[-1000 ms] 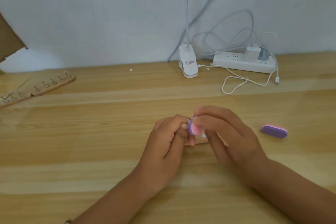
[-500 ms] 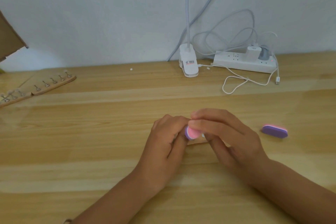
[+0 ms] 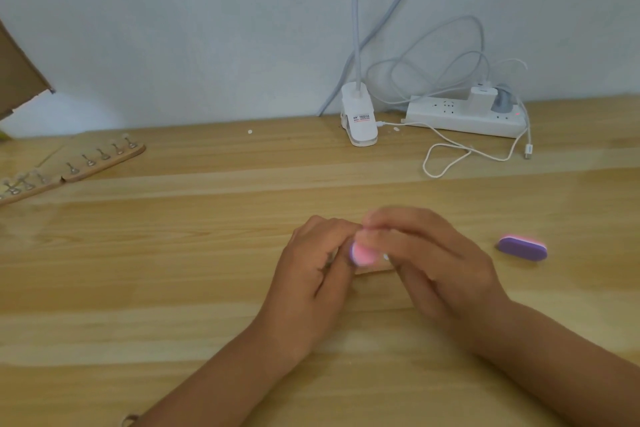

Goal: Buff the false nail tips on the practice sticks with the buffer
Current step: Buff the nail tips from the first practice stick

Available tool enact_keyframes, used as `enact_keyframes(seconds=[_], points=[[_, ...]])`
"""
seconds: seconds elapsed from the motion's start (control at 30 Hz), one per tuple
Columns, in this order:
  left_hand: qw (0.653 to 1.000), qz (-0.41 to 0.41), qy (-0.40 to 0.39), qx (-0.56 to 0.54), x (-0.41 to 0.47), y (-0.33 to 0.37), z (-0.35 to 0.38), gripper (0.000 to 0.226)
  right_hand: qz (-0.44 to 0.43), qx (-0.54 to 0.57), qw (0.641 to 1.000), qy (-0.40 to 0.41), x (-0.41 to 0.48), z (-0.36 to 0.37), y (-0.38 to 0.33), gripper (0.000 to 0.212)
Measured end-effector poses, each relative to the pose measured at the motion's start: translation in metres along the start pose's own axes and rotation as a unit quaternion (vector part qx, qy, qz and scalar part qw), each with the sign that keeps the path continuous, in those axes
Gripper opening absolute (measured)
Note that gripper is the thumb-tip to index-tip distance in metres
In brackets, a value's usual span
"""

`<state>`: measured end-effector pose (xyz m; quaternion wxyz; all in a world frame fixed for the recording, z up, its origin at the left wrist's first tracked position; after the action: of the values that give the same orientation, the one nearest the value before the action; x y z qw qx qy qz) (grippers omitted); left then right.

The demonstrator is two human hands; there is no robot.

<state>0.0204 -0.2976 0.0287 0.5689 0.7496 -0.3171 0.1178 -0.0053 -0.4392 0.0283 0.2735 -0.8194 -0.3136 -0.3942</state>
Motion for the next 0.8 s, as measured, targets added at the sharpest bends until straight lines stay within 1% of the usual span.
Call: enact_keyframes(seconds=[0.1,0.17,0.23,0.3,0.37,0.43,0.5,0.63,0.73,0.8], points=[[1.000,-0.003,0.007,0.000,0.000,0.002,0.000,0.025,0.115,-0.043,0.992,0.029,0.006,-0.008,0.024,0.029],[1.000,-0.002,0.009,0.008,0.001,0.002,0.001,0.027,0.145,-0.036,0.988,0.044,0.006,-0.011,0.025,0.025],[1.000,-0.007,0.022,0.021,0.002,-0.001,-0.001,0.022,0.140,-0.008,0.989,0.047,0.003,-0.009,0.016,0.023],[0.999,-0.012,0.034,0.026,0.003,-0.004,-0.004,0.016,0.112,0.010,0.993,0.040,0.001,-0.004,0.002,0.025],[0.999,-0.014,0.041,0.020,0.003,-0.004,-0.006,0.017,0.087,0.005,0.996,0.022,0.002,0.000,-0.002,0.025],[0.998,-0.030,0.057,0.017,0.003,-0.006,-0.008,0.016,0.099,-0.011,0.995,0.015,0.002,0.001,0.004,0.022],[0.997,-0.039,0.070,0.018,0.003,-0.008,-0.010,0.013,0.111,-0.017,0.993,0.018,0.002,0.000,0.007,0.024],[0.997,-0.040,0.062,0.005,0.003,-0.007,-0.009,0.008,0.051,-0.023,0.998,-0.001,0.001,0.005,-0.001,0.031],[0.996,-0.060,0.070,0.007,0.003,-0.009,-0.008,0.012,0.095,-0.026,0.995,-0.004,0.003,0.002,0.013,0.034],[0.996,-0.056,0.064,0.005,0.003,-0.009,-0.008,0.008,0.080,-0.013,0.997,-0.011,0.002,0.005,0.007,0.034]])
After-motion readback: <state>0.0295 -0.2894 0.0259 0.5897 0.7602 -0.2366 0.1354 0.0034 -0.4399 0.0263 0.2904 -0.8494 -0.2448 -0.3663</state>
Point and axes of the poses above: each hand's wrist, its own x-axis towards the middle knuckle, its own z-axis out of the palm, y = z × x, the point moved 6 cm from there along x, towards the middle knuckle, and after that the axes turned 9 degrees about -x, right-handed, at the moved point
